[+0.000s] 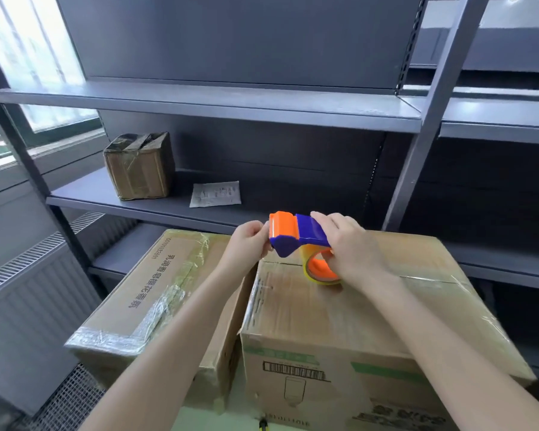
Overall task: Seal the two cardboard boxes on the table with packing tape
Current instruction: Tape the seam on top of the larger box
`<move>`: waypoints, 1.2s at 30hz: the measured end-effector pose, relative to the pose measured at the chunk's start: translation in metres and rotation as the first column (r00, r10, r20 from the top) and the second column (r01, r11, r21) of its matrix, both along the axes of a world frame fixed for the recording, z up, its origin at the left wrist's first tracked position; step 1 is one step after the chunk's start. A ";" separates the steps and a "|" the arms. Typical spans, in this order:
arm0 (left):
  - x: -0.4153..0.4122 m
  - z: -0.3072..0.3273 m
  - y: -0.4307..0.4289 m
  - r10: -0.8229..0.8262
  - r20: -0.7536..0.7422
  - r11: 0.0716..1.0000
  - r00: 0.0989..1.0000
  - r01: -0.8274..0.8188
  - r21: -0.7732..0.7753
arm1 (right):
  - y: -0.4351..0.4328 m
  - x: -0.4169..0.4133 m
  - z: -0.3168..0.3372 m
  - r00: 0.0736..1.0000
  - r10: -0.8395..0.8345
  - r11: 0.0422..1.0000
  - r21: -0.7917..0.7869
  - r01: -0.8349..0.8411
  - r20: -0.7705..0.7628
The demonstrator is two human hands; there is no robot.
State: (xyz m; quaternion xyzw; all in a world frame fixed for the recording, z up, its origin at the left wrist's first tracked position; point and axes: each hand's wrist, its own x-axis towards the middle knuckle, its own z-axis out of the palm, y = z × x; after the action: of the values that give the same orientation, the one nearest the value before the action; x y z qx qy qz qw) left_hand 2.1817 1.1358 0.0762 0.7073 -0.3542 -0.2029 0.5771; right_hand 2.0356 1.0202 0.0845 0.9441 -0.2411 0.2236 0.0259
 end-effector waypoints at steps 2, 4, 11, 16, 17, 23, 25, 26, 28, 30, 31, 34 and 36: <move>0.004 -0.001 0.003 -0.018 -0.056 1.000 0.998 0.018 0.005 | 0.000 0.005 -0.001 1.000 0.015 1.000 0.004 -0.015 0.017; 0.008 0.000 0.003 -0.026 -0.123 1.000 0.992 0.026 0.003 | 0.000 0.008 -0.002 0.999 0.012 1.000 0.023 -0.013 0.033; 0.014 0.001 -0.002 -0.018 -0.147 0.999 0.989 0.022 0.023 | -0.006 0.003 0.000 1.000 0.019 1.000 -0.002 -0.019 -0.003; 0.026 -0.006 -0.005 -0.022 -0.001 0.987 1.000 0.022 0.158 | -0.012 0.005 0.007 0.997 0.048 0.999 0.010 -0.048 -0.056; 0.030 -0.005 -0.005 -0.009 0.024 0.985 1.000 0.004 0.170 | -0.014 0.005 0.008 0.997 0.043 0.999 0.017 -0.042 -0.069; 0.049 -0.002 -0.002 0.008 0.110 0.971 0.994 -0.034 0.238 | -0.019 0.007 0.013 0.991 0.081 0.996 0.039 -0.077 -0.107; 0.065 -0.001 0.006 0.071 0.165 0.955 0.984 -0.115 0.275 | -0.028 0.002 0.016 0.991 0.065 0.997 0.048 -0.059 -0.116; 0.077 -0.002 0.013 0.095 0.173 0.948 0.980 -0.143 0.285 | -0.035 -0.005 0.017 0.992 0.039 0.998 0.062 -0.032 -0.118; 0.091 -0.007 0.024 0.074 0.145 0.945 0.987 -0.116 0.307 | -0.048 -0.019 0.019 0.993 -0.001 0.994 0.109 0.014 -0.121; 0.091 -0.018 0.024 0.042 0.153 0.941 0.987 -0.090 0.326 | -0.054 -0.027 0.018 0.990 0.002 0.991 0.134 0.017 -0.143; 0.088 -0.024 0.020 0.043 0.153 0.942 0.987 -0.091 0.323 | -0.055 -0.029 0.016 0.988 0.007 0.991 0.131 0.014 -0.155; 0.079 -0.040 0.012 0.040 0.057 0.954 0.998 -0.055 0.294 | -0.058 -0.031 0.017 0.980 -0.011 0.993 0.117 0.035 -0.201; 0.079 -0.050 0.012 0.040 -0.035 0.967 0.999 -0.030 0.255 | -0.060 -0.034 0.019 0.973 -0.029 0.993 0.109 0.055 -0.228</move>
State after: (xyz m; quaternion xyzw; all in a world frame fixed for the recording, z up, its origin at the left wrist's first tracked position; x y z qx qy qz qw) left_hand 2.2609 1.1476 0.0258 0.7775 -0.3011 -0.2503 0.4921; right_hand 2.0013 0.9601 0.1033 0.9580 -0.2689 0.0998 0.0038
